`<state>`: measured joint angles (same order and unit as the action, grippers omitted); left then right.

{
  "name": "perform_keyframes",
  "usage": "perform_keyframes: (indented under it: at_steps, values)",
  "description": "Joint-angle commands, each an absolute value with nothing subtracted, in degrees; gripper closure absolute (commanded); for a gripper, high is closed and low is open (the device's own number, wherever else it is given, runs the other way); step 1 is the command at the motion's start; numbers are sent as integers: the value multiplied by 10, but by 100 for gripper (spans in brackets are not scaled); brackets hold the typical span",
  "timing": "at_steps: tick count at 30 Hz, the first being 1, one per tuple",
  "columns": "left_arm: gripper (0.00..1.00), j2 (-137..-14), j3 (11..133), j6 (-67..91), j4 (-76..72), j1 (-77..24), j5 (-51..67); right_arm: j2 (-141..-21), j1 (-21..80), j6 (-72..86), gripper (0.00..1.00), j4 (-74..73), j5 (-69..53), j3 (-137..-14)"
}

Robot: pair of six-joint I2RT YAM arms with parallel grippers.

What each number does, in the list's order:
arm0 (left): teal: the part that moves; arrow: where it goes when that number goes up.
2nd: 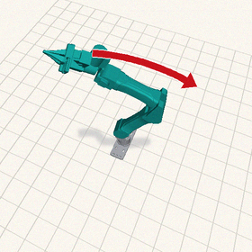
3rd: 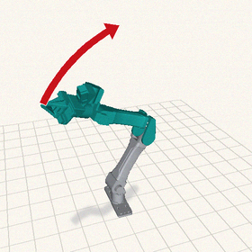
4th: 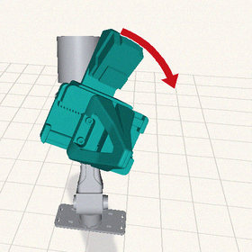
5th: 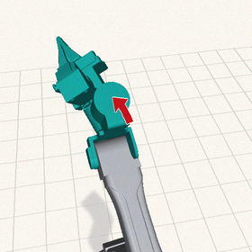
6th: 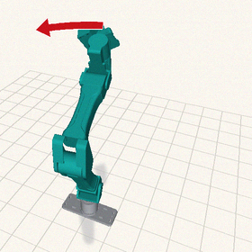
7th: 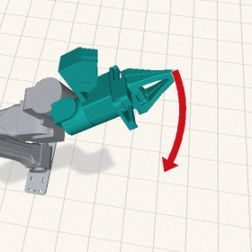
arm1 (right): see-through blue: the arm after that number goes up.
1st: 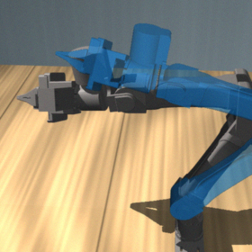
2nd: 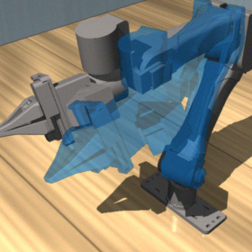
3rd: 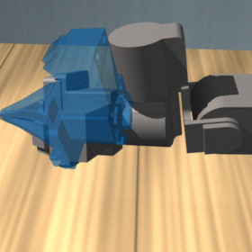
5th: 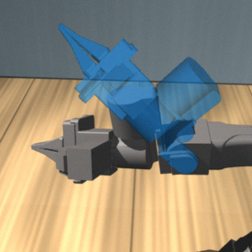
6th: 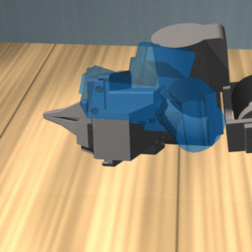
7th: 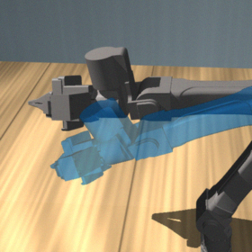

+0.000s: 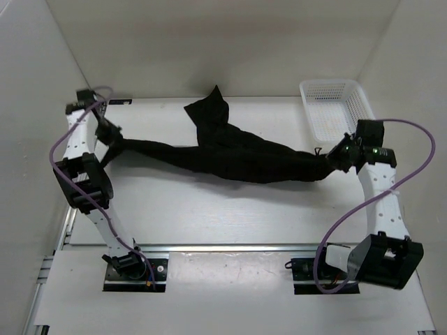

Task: Fold and stack the trousers
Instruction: Flatten the trousers out

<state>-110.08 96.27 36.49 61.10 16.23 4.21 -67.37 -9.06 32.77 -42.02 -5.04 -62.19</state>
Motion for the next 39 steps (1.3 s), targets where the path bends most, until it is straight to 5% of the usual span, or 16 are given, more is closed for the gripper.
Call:
perform_keyframes:
  at_steps: [1,4,9,18,19,22,23,26,27,30,31,33,39]
  values:
    - [90,-1102,1168,348,697,169,18,-709,-91,316,98,-413,-36,-754]
    - [90,-1107,1271,348,716,182,40,-715,-96,316,98,-433,-36,-832]
    - [90,-1040,1237,348,716,200,52,-659,-96,316,98,-468,-36,-821]
    - [84,-878,859,323,638,243,46,-448,-91,339,93,-596,33,-597]
    - [76,-871,851,315,638,243,40,-438,-91,339,73,-614,46,-581]
    - [17,-865,890,281,664,250,33,-409,-76,346,5,-625,47,-567]
    - [7,-865,909,270,664,244,48,-409,-76,353,0,-625,47,-586]
    - [9,-874,1023,258,664,181,79,-428,-76,353,0,-603,47,-636]
    - [22,-885,1047,258,664,160,85,-438,-76,353,0,-592,36,-647]
    - [29,-969,1148,236,662,60,100,-488,-76,353,12,-530,10,-665]
    - [29,-1028,1174,236,662,34,100,-504,-76,353,25,-500,-2,-665]
    - [24,-1091,1260,227,678,-40,111,-559,-76,353,31,-476,-39,-665]
    - [8,-1336,1476,241,715,-147,118,-690,-71,331,20,-418,-88,-651]
